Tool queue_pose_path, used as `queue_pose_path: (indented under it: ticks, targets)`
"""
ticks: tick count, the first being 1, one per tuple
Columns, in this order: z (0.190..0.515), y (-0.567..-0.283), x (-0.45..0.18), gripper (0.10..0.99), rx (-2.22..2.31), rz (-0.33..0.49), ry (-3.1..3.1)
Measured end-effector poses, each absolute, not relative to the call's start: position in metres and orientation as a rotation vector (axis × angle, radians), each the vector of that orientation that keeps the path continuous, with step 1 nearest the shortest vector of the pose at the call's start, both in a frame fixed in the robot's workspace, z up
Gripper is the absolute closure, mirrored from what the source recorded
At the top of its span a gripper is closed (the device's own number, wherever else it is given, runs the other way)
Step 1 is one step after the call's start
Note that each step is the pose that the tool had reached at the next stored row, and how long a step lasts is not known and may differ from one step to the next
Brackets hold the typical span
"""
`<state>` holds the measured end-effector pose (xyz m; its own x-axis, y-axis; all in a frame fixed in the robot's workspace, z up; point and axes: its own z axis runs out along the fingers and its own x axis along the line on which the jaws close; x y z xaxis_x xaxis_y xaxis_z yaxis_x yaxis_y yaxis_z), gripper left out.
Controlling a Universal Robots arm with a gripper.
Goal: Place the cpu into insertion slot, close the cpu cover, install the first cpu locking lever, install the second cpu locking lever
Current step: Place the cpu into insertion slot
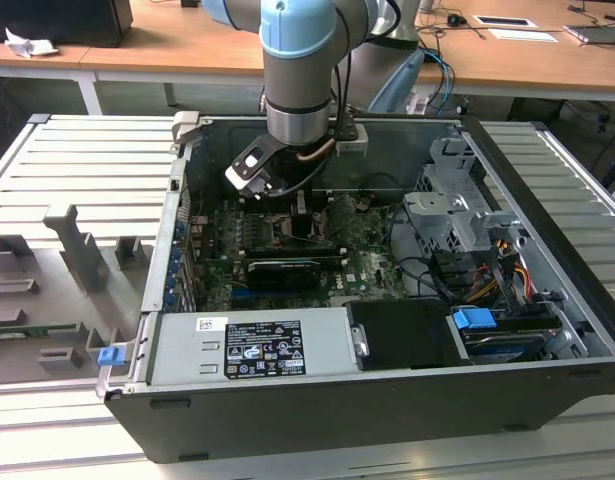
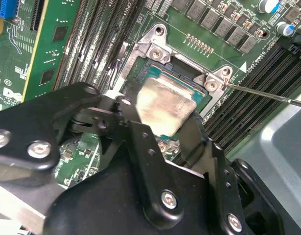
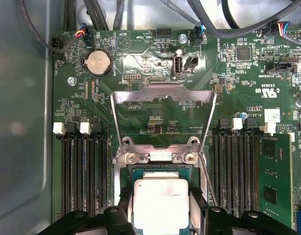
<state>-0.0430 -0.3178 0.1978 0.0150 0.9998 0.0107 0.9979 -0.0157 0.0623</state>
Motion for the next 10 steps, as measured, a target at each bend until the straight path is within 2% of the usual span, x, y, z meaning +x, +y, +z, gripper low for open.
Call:
queue_pose_path:
  ticks: [1,4,7,8,10]
  targets:
    - [0.1977,-0.3178,-0.0430,0.471,2.211,0.080,2.178]
    - [0.1976,-0.3178,-0.0430,0.471,2.211,0.080,2.178]
    - [0.1977,-0.3178,-0.0430,0.486,2.211,0.079,2.177]
    - [0.1977,-0.3178,-0.0430,0.549,2.211,0.079,2.177]
    - [0.1977,-0.3178,-0.0430,0.549,2.211,0.079,2.177]
